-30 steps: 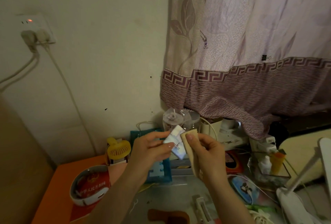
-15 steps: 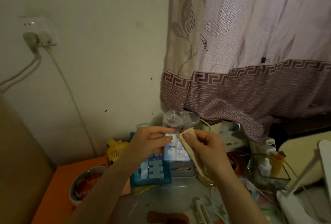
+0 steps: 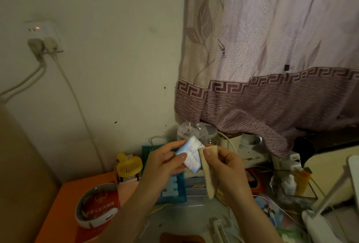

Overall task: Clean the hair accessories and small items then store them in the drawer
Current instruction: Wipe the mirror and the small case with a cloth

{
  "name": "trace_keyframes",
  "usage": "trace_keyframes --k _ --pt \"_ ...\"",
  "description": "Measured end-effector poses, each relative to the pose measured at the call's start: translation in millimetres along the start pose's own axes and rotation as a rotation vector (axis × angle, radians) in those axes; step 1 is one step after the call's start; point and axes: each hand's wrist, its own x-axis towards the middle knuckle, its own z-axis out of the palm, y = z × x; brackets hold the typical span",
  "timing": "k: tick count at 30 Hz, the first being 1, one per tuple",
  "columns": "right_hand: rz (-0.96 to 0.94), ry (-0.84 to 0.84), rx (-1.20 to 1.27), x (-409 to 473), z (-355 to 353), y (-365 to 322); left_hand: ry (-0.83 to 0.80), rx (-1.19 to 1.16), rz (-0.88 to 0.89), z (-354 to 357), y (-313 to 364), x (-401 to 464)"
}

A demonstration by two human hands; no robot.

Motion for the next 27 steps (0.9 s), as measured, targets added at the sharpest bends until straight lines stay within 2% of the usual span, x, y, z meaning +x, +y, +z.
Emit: trace_keyframes --k 3,7,13,17,20,23,27 --pt "0.027 -0.066 -0.048 -1 -2 -2 -0.105 0.107 0.035 -8 6 6" --pt "0.036 -0.073 -0.037 -1 -1 -2 -0.161 0.239 0.085 -15 11 13" --pt "-0.065 -0.118 -0.067 10 6 -28 -0.216 0.315 0.152 -21 31 23" --pt "-0.098 -0.185 -0.076 20 8 -52 -0.134 0.246 0.194 -20 45 25" --pt "-0.168 -0.117 -0.036 24 11 -63 -0.049 0.112 0.193 -14 49 23" --pt "-0.175 -0.039 0.068 22 16 -68 -0.047 0.013 0.178 -4 49 18" --pt "-0.180 -0.057 0.082 19 19 -70 -0.024 -0.046 0.187 0 49 14"
